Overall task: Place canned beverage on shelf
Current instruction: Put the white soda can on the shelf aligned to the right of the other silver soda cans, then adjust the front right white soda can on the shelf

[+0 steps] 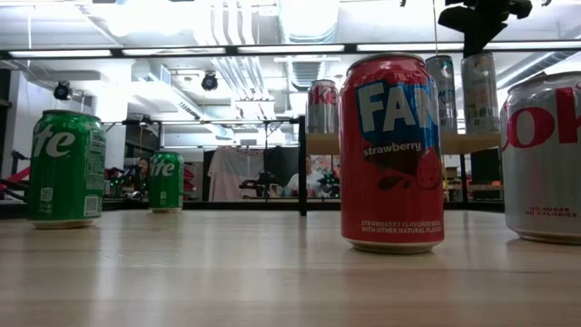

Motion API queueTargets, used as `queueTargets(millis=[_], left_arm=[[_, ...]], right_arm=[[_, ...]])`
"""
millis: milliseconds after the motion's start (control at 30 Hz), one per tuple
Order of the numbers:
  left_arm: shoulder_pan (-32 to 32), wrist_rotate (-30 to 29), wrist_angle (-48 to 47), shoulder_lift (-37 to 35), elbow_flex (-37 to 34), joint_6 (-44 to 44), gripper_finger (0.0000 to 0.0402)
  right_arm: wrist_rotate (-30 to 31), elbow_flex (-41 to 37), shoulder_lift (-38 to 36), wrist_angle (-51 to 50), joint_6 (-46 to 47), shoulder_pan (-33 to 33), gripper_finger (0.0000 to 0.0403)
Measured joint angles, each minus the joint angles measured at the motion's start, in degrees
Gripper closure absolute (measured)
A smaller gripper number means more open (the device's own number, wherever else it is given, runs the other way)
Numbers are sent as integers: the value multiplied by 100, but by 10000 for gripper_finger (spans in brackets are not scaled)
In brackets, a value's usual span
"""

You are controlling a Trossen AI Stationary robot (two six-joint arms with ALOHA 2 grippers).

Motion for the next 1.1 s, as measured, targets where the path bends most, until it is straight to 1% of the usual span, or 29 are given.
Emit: queueTargets(millis=[433, 600, 700, 833, 967, 1100], left_arm=[[0, 0, -2, 0, 1, -10, 111], [0, 20, 62, 2, 2, -151, 111], [0, 23, 285, 63, 2, -239, 111], [0, 198, 616, 309, 9, -308, 111], [-11, 271, 940, 586, 9, -442, 111], [-22, 273, 985, 700, 9, -625, 111]], right_arm=[[-84, 54, -77, -7, -38, 11, 394], [-113, 261, -144, 280, -51, 11, 394], [-318, 342, -144, 534, -135, 11, 394], [-882, 343, -119, 963, -197, 14, 394], [-918, 343, -64, 1078, -206, 14, 394], [-911, 333, -19, 1087, -202, 14, 394]])
